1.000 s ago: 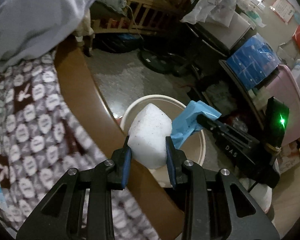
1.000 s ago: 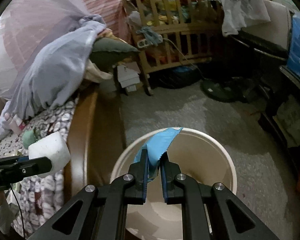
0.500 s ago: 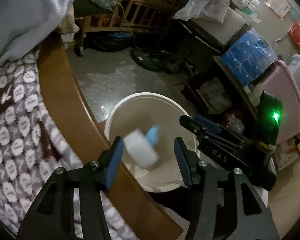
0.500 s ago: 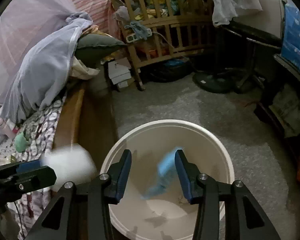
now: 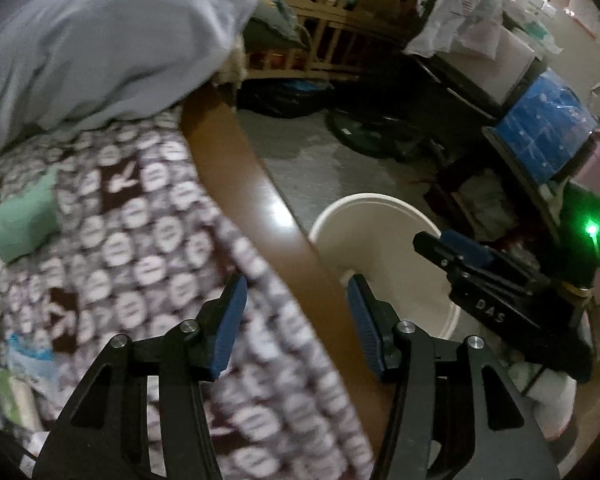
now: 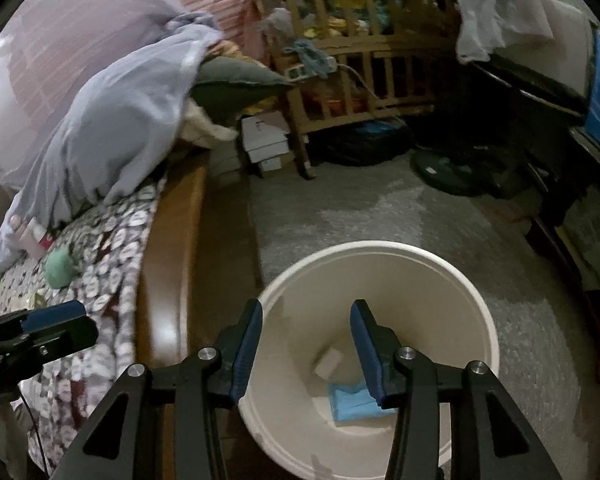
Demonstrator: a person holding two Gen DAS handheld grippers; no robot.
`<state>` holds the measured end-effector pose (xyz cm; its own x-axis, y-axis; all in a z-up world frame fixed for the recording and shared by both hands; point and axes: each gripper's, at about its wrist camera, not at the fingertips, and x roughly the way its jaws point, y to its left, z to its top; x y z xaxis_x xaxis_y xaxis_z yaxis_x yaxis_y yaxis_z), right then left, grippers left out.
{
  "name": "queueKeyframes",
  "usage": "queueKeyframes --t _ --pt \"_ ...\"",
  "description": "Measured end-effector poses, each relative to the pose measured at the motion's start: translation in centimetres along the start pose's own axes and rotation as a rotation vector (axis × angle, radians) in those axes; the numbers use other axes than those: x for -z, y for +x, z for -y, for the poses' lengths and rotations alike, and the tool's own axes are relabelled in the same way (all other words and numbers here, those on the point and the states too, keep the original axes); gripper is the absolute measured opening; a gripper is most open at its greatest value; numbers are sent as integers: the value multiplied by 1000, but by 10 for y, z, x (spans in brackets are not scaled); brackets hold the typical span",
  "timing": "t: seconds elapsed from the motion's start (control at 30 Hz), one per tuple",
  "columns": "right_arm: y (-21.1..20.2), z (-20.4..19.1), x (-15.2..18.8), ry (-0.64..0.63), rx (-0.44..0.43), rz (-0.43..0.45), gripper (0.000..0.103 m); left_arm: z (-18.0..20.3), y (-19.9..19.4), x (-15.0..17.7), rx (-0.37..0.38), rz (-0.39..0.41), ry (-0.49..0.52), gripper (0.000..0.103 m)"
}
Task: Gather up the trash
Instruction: 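Move both open grippers back over the trash on the bed, then grasp the orange-patterned snack bag with the left gripper while the right grasps the light blue packet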
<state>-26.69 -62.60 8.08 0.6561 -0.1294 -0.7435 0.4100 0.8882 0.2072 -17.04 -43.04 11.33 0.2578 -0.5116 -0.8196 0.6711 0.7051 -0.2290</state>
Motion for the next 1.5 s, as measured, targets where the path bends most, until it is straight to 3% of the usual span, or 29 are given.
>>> queueKeyframes --t 0.2,0.67,0.97,1.2,1.4,1.43,1.5 --pt "-3 -44 0 -53 -69 -5 61 -31 -28 13 -66 22 -27 51" --pt "13 -175 11 -243 -255 -76 62 -155 -102 62 -225 53 -182 51" --pt "35 -278 37 -470 -413 -154 69 -246 -140 103 -305 40 -262 51" --pt "61 -338 54 -680 -438 -202 70 -300 -133 119 -267 -14 -261 51" --pt "83 -350 63 -775 -418 -245 69 -325 -109 115 -168 -60 -211 56" --pt "85 -351 63 -775 -422 -246 68 -328 -103 114 -128 -73 -203 56" --pt "90 -353 64 -767 -434 -251 53 -330 -95 111 -74 -91 -192 56"
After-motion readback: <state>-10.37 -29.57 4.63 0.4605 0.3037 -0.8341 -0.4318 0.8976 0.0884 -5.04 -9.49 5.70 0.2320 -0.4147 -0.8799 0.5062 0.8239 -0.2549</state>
